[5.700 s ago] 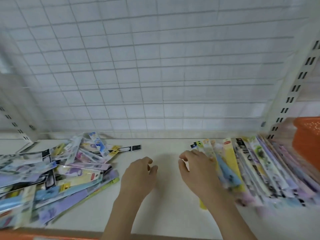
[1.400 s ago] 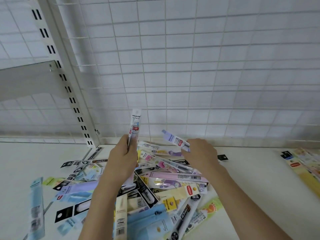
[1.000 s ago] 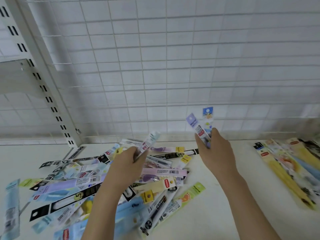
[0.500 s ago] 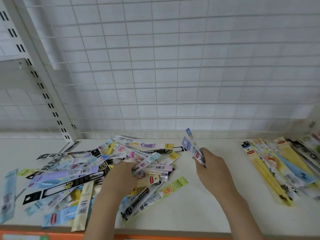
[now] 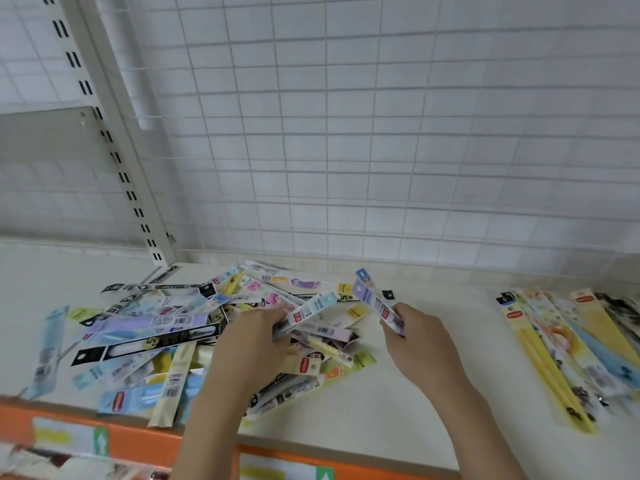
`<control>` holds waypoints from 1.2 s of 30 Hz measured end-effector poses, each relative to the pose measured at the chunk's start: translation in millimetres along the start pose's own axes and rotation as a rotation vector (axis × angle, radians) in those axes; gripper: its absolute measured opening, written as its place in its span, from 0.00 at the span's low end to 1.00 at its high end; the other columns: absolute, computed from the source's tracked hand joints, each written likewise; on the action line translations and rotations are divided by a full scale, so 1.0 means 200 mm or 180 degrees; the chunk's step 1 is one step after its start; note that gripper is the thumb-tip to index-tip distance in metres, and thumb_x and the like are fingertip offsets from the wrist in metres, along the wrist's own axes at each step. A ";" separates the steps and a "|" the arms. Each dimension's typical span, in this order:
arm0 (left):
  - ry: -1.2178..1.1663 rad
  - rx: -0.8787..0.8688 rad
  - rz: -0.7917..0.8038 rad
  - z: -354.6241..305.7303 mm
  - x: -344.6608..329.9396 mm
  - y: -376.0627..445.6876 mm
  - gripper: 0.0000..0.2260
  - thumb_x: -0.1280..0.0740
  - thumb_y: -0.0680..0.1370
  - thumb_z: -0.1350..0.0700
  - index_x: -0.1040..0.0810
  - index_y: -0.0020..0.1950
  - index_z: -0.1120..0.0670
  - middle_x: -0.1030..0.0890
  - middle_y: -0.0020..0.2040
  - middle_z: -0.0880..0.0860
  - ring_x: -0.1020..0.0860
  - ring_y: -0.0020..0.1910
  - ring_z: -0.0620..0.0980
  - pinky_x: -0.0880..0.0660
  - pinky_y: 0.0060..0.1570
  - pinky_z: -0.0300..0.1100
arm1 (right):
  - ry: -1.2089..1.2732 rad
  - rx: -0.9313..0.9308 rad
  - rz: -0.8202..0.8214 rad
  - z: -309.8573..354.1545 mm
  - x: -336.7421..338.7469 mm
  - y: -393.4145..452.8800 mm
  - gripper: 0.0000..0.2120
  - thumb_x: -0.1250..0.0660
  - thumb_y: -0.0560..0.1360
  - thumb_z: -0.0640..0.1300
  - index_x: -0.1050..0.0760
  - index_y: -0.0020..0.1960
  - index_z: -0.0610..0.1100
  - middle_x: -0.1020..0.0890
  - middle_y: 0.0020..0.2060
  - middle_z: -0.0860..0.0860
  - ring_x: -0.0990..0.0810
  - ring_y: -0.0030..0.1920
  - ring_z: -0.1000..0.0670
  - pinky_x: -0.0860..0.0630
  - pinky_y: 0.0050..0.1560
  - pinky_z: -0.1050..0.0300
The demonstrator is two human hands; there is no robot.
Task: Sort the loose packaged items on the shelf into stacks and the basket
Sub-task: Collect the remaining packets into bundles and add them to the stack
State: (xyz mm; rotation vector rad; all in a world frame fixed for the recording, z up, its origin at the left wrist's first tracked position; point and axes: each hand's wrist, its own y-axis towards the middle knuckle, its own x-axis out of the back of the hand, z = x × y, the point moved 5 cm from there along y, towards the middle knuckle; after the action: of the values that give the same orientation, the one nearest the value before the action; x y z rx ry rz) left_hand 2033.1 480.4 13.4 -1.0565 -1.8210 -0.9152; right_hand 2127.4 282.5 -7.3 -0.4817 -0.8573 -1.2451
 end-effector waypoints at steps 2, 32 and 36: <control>-0.0257 0.0071 -0.0169 0.00 0.04 -0.01 0.18 0.37 0.76 0.60 0.38 0.30 0.47 0.35 0.25 0.48 0.37 0.25 0.45 0.42 0.26 0.38 | -0.0033 -0.0006 0.0009 0.01 0.00 0.02 0.16 0.42 0.77 0.45 0.40 0.31 0.48 0.29 0.29 0.51 0.30 0.32 0.46 0.35 0.32 0.56; -0.1481 0.0506 -0.1236 0.22 0.24 -0.02 0.05 0.44 0.81 0.58 0.33 0.46 0.53 0.22 0.35 0.52 0.23 0.34 0.57 0.34 0.30 0.43 | -0.0842 0.0706 0.0480 0.29 -0.16 0.13 0.08 0.41 0.77 0.48 0.32 0.42 0.46 0.33 0.41 0.52 0.29 0.40 0.49 0.34 0.34 0.57; -0.1493 0.0534 -0.1195 0.22 0.24 -0.02 0.06 0.44 0.81 0.58 0.34 0.44 0.55 0.33 0.27 0.52 0.35 0.26 0.52 0.41 0.28 0.43 | -0.0663 0.0520 0.0364 0.25 -0.10 0.14 0.06 0.42 0.77 0.46 0.37 0.48 0.45 0.32 0.33 0.54 0.30 0.38 0.46 0.38 0.29 0.58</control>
State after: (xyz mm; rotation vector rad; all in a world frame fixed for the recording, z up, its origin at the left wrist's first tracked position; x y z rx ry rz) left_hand 2001.5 532.7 38.4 -0.8869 -2.5014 -0.7450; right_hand 2137.1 339.2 11.1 -0.5273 -1.0836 -1.0225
